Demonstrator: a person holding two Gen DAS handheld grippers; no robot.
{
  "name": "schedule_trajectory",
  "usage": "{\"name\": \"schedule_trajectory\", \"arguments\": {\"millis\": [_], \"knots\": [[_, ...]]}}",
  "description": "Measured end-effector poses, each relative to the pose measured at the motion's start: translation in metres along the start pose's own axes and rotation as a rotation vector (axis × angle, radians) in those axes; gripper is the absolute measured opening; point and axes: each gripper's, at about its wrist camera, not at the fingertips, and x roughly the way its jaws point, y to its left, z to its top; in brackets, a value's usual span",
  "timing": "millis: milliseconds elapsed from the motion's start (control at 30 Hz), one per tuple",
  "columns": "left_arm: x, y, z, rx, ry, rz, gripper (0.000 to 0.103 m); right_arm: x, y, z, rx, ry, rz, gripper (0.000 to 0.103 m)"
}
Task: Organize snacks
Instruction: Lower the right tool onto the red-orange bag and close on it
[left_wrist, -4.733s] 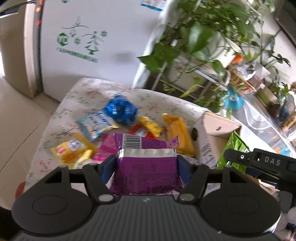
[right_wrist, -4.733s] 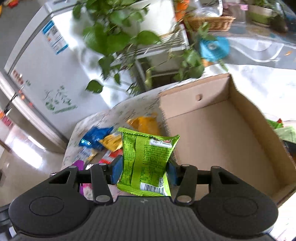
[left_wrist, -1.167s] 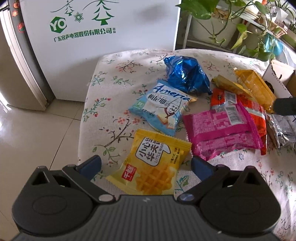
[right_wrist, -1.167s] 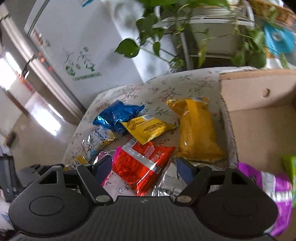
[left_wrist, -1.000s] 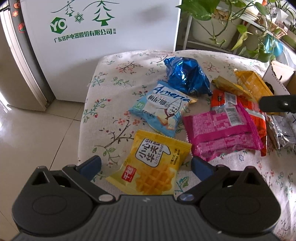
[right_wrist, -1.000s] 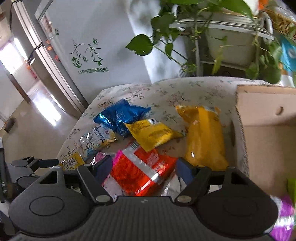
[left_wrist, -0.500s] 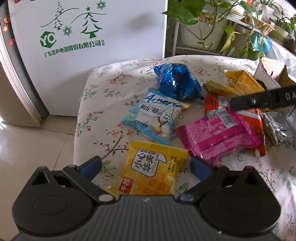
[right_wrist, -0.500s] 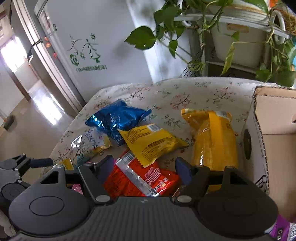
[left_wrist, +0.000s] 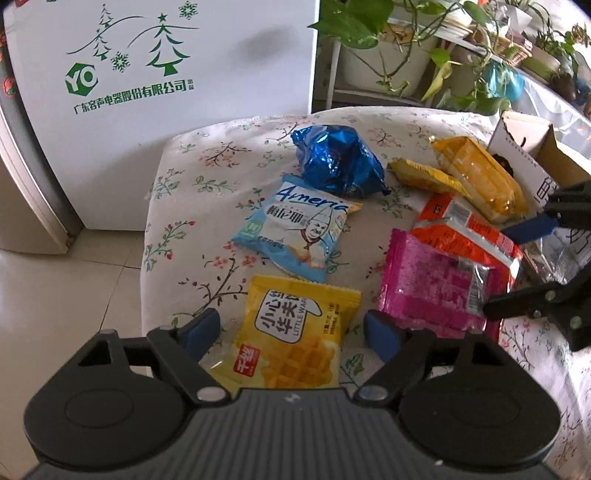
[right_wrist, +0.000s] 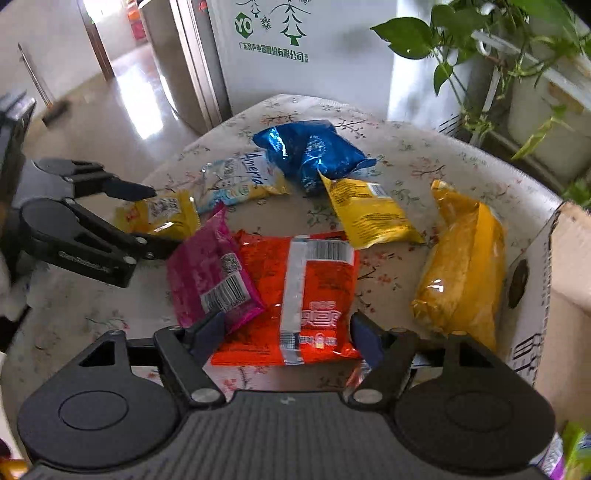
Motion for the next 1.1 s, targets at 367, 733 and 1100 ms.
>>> {"name": "schedule_trajectory", "arguments": {"millis": [367, 733, 1100], "knots": [[0.002, 0.009, 0.001, -0.069, 0.002, 0.044, 0.093, -0.009, -0.019, 0.01, 0.159, -0.096, -0.036, 0.083], [0.002, 0.004, 0.001, -0.029, -0.004, 0.038, 0.093, 0.015, 0.005, 0.006, 0.1, -0.005, -0.052, 0.084], [0.006, 0.003, 0.003, 0.005, -0.018, 0.022, 0.099, 0.025, 0.012, 0.006, 0.115, 0.005, -0.113, 0.086]]}}
